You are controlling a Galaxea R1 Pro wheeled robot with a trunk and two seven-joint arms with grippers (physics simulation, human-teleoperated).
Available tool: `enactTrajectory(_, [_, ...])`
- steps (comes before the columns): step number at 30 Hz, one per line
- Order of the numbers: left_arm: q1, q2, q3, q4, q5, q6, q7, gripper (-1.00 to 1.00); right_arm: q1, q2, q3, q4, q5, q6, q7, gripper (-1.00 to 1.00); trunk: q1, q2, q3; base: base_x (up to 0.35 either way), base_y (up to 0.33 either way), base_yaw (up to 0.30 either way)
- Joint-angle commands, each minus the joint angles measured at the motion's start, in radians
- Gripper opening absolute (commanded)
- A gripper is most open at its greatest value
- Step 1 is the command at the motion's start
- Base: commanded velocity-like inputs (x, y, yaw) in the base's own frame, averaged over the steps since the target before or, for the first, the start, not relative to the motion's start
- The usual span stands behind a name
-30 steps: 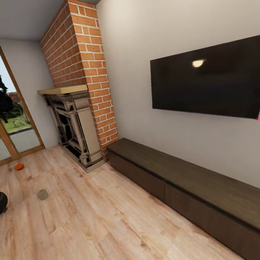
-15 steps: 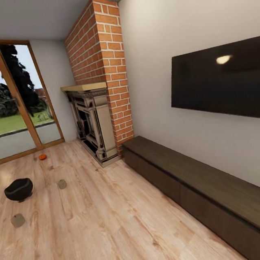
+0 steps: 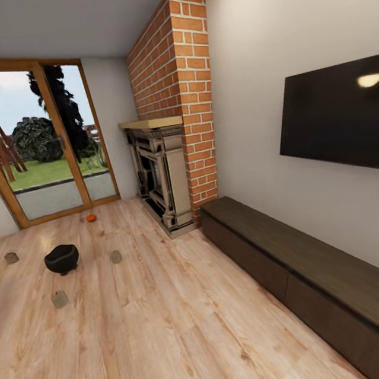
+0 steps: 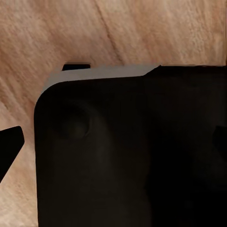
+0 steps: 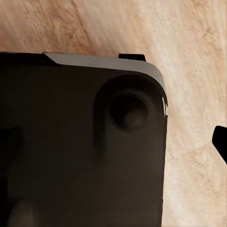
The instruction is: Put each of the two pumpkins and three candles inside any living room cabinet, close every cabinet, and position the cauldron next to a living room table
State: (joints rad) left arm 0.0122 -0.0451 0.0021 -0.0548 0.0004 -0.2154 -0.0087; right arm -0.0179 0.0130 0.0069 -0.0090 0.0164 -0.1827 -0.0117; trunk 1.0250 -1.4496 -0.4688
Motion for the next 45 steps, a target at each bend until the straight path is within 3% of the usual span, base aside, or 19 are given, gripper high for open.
enactTrajectory(1, [0.000,-0.001,0.001,-0.011,0.001,-0.002,0.000,1.00,-0.001,0.002,0.000,0.001,0.002,-0.003,-0.001,1.00,0.000,0.000,-0.001,0.000,0.000,0.277])
enactTrajectory(4, [0.000,-0.005,0.003,-0.066,0.021,0.001,0.008,1.00,-0.001,0.009,0.004,-0.008,0.002,-0.003,-0.001,1.00,0.000,0.000,-0.001,0.000,0.000,0.277])
enactTrajectory(7, [-0.004,-0.008,0.005,-0.120,0.098,0.008,0.012,1.00,-0.001,0.012,0.012,-0.055,0.002,0.000,0.002,1.00,0.000,0.000,-0.001,0.000,0.000,0.277])
enactTrajectory(10, [-0.017,-0.012,0.002,-0.185,0.216,0.033,0.013,1.00,-0.001,0.013,0.018,-0.101,0.004,0.001,0.002,1.00,0.000,0.000,-0.002,0.000,0.000,0.277])
enactTrajectory(13, [-0.037,-0.011,0.001,-0.228,0.265,0.075,0.013,1.00,-0.001,0.013,0.020,-0.140,0.005,0.003,0.002,1.00,0.000,0.000,-0.003,0.000,0.000,0.277])
enactTrajectory(20, [-0.096,-0.020,0.005,-0.257,0.291,0.134,0.014,1.00,-0.001,0.013,0.021,-0.182,0.004,0.000,0.010,1.00,0.000,0.000,-0.008,0.000,0.000,0.274])
enactTrajectory(45, [-0.101,-0.021,0.011,-0.250,0.296,0.101,0.012,1.00,-0.001,0.013,0.018,-0.186,-0.007,-0.001,0.006,1.00,0.000,0.000,-0.023,0.000,0.000,0.187])
